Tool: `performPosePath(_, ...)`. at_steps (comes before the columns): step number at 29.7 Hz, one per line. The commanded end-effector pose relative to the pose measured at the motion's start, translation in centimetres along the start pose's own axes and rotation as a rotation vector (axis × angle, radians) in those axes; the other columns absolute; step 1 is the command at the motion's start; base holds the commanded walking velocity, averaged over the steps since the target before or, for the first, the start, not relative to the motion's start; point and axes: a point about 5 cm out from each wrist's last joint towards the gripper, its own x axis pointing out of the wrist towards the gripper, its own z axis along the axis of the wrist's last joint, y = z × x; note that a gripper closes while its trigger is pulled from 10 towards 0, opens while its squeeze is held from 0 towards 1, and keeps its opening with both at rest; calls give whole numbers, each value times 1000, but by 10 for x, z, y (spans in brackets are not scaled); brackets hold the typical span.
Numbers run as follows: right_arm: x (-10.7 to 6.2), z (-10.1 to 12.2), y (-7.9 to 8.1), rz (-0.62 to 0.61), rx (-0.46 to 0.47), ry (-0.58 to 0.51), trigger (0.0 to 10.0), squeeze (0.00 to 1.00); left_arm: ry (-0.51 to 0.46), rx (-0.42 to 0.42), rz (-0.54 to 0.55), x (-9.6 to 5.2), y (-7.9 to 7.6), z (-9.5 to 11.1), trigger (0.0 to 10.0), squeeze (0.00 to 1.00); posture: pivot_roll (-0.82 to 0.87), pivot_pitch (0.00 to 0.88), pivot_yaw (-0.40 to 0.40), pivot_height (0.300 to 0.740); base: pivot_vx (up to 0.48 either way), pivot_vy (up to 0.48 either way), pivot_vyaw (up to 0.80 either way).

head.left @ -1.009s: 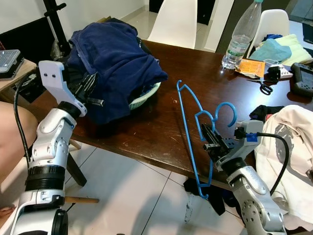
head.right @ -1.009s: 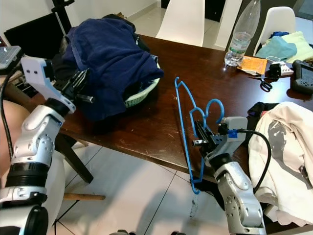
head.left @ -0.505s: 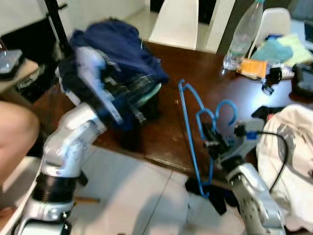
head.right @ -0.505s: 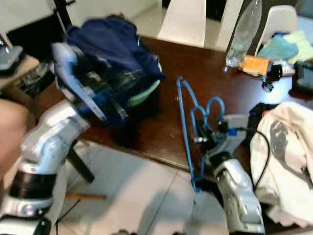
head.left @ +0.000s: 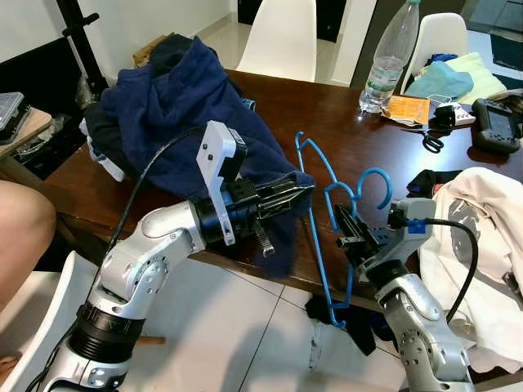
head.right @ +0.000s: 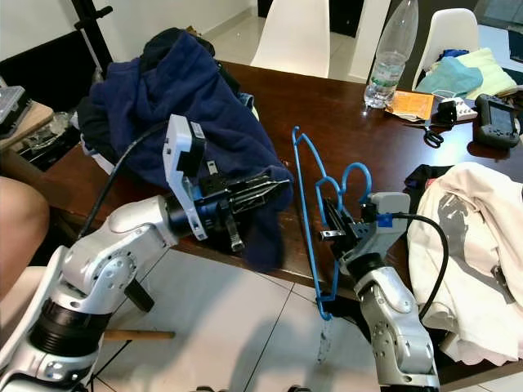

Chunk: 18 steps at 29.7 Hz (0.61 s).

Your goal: Hang hanger

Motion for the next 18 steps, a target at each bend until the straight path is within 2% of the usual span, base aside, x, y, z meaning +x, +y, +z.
performPosePath(1,-1,-6,-1,-6,-5,19,10000,0,34,4,61,-2,7,-3,10000,0,57,153,8,740,0,0,0)
performPosePath(2,-1,-6,-1,-6,-7,20,10000,0,74,16,101,-1,11,-10,10000,0,56,150,5,740,0,0,0)
performPosePath(3,-1,-6,-1,-6,-7,20,10000,0,74,16,101,-1,11,-10,10000,0,56,150,5,740,0,0,0)
performPosePath(4,-1,-5,-2,-5,-9,20,10000,0,129,40,121,0,11,-20,10000,0,52,151,5,740,0,0,0)
performPosePath(5,-1,-5,-2,-5,-9,20,10000,0,129,40,121,0,11,-20,10000,0,52,151,5,740,0,0,0)
performPosePath(7,-1,-5,-2,-4,-13,21,10000,0,238,106,122,2,7,-40,10000,0,48,151,6,740,0,0,0)
performPosePath(8,-1,-5,-2,-4,-13,21,10000,0,238,106,122,2,7,-40,10000,0,48,151,6,740,0,0,0)
performPosePath(12,-1,-5,-2,-5,-16,23,10000,0,315,171,98,2,3,-52,10000,0,48,150,6,740,0,0,0)
performPosePath(14,-2,-6,-3,-6,-18,27,10000,0,394,236,50,0,-2,-64,10000,0,49,150,7,740,0,0,0)
performPosePath(16,-2,-6,-3,-7,-18,27,10000,0,420,253,27,-1,-5,-68,10000,0,49,150,7,740,0,0,0)
performPosePath(17,-2,-6,-2,-7,-18,28,10000,0,435,256,4,-2,-7,-70,10000,267,50,151,10,740,0,0,0)
performPosePath(18,-1,-7,-2,-7,-18,28,10000,0,438,255,-16,-2,-9,-71,10000,996,50,151,10,740,0,0,0)
